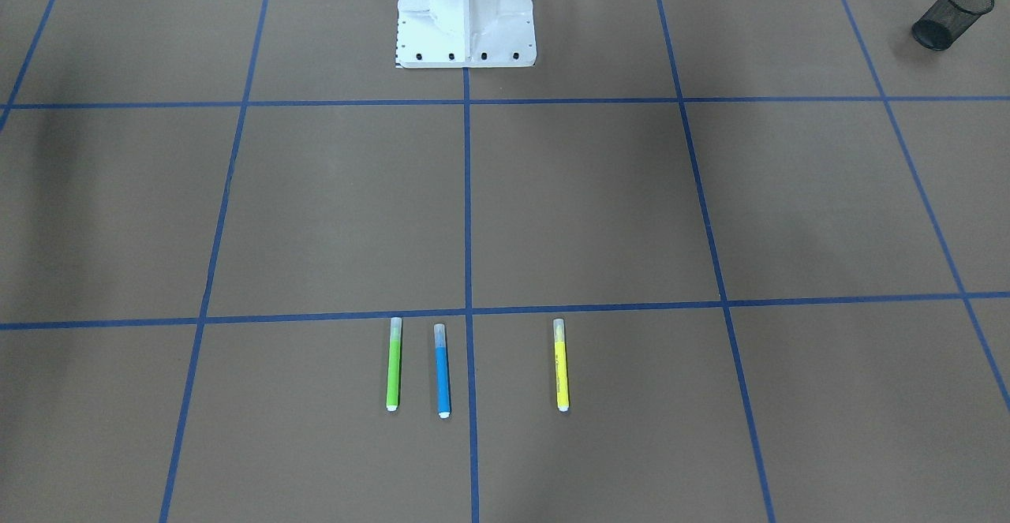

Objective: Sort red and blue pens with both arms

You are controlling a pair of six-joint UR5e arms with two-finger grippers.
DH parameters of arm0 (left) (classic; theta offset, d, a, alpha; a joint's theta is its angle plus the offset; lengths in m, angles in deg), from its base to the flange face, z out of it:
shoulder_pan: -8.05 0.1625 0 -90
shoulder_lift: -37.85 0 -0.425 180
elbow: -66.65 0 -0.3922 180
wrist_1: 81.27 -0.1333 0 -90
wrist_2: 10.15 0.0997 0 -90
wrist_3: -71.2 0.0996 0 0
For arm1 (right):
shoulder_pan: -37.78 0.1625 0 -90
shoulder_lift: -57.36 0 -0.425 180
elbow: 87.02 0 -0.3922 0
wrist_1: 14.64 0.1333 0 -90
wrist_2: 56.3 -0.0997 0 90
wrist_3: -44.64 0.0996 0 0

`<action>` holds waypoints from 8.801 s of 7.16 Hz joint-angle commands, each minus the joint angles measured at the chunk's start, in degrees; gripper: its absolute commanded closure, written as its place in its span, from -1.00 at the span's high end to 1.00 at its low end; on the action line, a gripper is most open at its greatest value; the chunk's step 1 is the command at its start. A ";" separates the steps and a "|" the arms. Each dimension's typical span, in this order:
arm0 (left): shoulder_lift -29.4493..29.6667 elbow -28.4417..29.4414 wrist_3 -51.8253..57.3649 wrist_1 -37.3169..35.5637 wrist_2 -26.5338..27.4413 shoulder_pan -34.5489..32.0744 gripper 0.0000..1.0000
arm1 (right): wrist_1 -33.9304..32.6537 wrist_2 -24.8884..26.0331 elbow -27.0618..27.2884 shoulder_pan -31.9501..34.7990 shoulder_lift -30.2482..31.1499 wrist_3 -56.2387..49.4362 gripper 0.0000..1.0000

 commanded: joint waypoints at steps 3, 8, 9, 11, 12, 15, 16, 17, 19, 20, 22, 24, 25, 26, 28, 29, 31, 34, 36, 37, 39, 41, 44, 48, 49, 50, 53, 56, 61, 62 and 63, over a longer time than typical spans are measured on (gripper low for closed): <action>-15.27 7.39 4.89 -3.36 -0.06 -15.99 -1.00 | 0.17 0.00 0.18 -0.03 -0.08 4.47 1.00; -15.11 19.07 4.89 -17.36 0.46 -22.60 -1.00 | 0.26 0.00 0.70 -0.03 -0.96 4.22 1.00; -14.84 22.60 4.63 -17.36 0.38 -22.69 -1.00 | 0.26 0.00 0.88 -0.03 -1.04 4.13 1.00; -14.84 27.70 3.93 -17.45 0.90 -22.87 -1.00 | 3.40 0.00 0.36 -0.03 -0.96 4.56 1.00; -14.84 29.64 3.84 -17.45 1.95 -22.87 -1.00 | 3.51 0.00 0.35 -0.12 -0.78 4.48 1.00; -14.06 33.52 3.84 -17.10 2.22 -22.69 -1.00 | 3.95 0.09 0.44 -0.12 -0.78 4.48 1.00; -13.62 33.97 3.66 -17.01 2.22 -22.69 -1.00 | 3.95 0.00 0.53 -0.12 -0.78 4.48 1.00; -12.83 34.06 3.66 -16.92 2.22 -22.69 -0.81 | 3.95 0.00 0.53 -0.12 -0.78 4.48 1.00; -12.30 34.06 3.92 -16.83 2.22 -22.96 1.00 | 3.95 0.00 0.62 -0.12 -0.87 4.57 1.00; -12.12 33.97 3.92 -16.75 2.22 -22.96 1.00 | 3.95 0.00 0.62 -0.12 -0.78 4.57 1.00; -10.28 33.97 3.92 -16.83 2.22 -23.05 1.00 | 3.95 0.00 0.62 -0.12 -0.87 4.57 1.00; -7.04 32.66 4.10 -16.92 2.22 -23.05 1.00 | 5.61 0.00 0.44 -0.12 -0.87 4.39 1.00; -5.45 30.91 4.19 -16.49 2.13 -23.05 1.00 | 5.62 0.00 0.35 -0.12 -0.78 4.48 1.00; -5.35 26.46 4.19 -13.35 2.13 -23.05 1.00 | 5.62 0.00 0.18 -0.12 -0.61 4.48 1.00; -5.26 16.09 4.19 -7.99 2.22 -22.17 1.00 | 5.53 -0.09 0.00 -0.12 -0.34 4.57 1.00; -5.26 12.91 4.10 -2.30 2.13 -18.69 1.00 | 5.53 -0.09 -0.61 -0.12 -0.34 4.57 1.00; -5.26 12.09 3.40 12.97 2.05 -9.82 1.00 | 5.62 -0.17 -1.05 -0.20 -0.34 4.57 1.00; -2.21 8.67 -6.86 26.04 2.05 5.64 1.00 | 5.71 0.00 -0.79 -3.78 -2.08 4.65 1.00; 5.42 8.83 -6.97 25.88 2.22 13.83 1.00 | 5.71 0.70 -0.97 -9.48 -6.92 11.89 1.00; 7.64 9.18 -7.93 25.97 2.05 16.83 1.00 | 5.71 1.75 -0.88 -12.39 -10.59 20.48 1.00; 9.59 9.36 -14.69 27.19 1.61 20.36 1.00 | 5.27 6.91 -1.05 -20.99 -18.67 33.42 1.00; 9.59 9.71 -14.71 28.25 1.34 20.64 1.00 | 2.04 14.12 -3.15 -30.05 -27.72 45.83 1.00; 9.07 9.80 -14.71 28.17 1.34 20.64 1.00 | -2.11 19.60 -18.37 -36.06 -44.22 50.88 0.99; 8.89 10.50 -14.62 28.25 1.25 20.55 1.00 | 1.46 23.28 -38.99 -40.62 -55.35 48.61 0.97; 8.89 10.94 -14.62 28.25 1.25 20.55 1.00 | 4.45 23.81 -43.29 -42.29 -57.45 49.21 0.93; 8.89 11.12 -14.62 28.25 1.25 20.55 1.00 | 5.87 24.78 -45.68 -43.43 -58.51 50.43 0.84; 8.80 11.56 -14.53 28.25 1.25 20.64 1.00 | 10.98 26.72 -51.76 -45.46 -60.98 53.96 0.60; 8.80 11.56 -14.62 28.25 1.25 20.55 1.00 | 11.86 26.98 -52.47 -46.00 -60.99 53.96 -0.08; 8.80 11.65 -14.62 28.25 1.25 20.55 1.00 | 11.86 26.98 -52.73 -46.00 -60.90 53.96 -0.17; 8.80 11.65 -14.62 28.25 1.25 20.55 1.00 | 11.86 26.98 -52.73 -46.00 -60.90 53.96 -0.18; 8.80 11.65 -14.62 28.25 1.25 20.55 1.00 | 11.86 26.98 -53.08 -46.00 -60.99 53.96 -0.23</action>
